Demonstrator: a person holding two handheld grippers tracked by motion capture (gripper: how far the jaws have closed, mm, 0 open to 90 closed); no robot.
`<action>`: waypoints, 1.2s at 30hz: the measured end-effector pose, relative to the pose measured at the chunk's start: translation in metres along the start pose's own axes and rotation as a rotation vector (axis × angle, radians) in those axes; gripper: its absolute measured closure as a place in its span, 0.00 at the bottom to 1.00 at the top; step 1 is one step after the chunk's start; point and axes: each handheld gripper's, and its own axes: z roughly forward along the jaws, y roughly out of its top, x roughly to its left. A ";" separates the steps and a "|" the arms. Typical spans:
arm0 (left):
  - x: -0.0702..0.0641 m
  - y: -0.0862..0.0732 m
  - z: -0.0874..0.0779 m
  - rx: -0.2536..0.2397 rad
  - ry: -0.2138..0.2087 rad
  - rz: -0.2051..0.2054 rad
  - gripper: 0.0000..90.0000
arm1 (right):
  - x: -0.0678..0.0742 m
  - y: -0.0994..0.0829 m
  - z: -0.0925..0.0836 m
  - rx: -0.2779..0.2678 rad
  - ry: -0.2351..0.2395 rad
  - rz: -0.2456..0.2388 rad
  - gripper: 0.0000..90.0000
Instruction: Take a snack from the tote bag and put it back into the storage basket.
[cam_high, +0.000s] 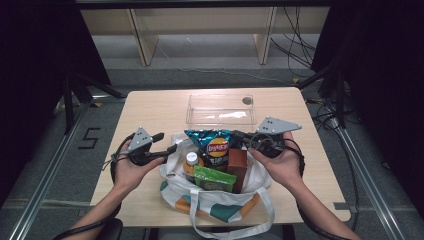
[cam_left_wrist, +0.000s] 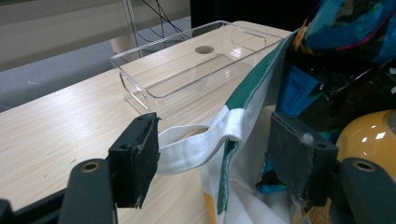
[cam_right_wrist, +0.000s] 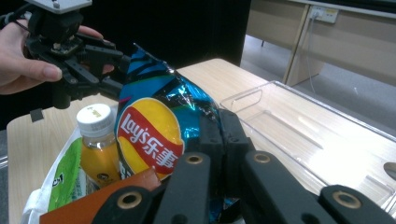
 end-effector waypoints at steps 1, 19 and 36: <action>0.000 0.000 0.000 0.001 0.001 0.001 0.37 | 0.001 0.001 -0.001 0.004 -0.006 0.007 1.00; 0.000 0.000 0.001 -0.005 0.003 -0.004 0.37 | 0.000 0.017 -0.012 -0.093 -0.024 -0.008 1.00; 0.000 0.000 0.001 -0.015 0.008 -0.027 0.37 | 0.001 0.025 -0.013 -0.134 -0.041 -0.001 1.00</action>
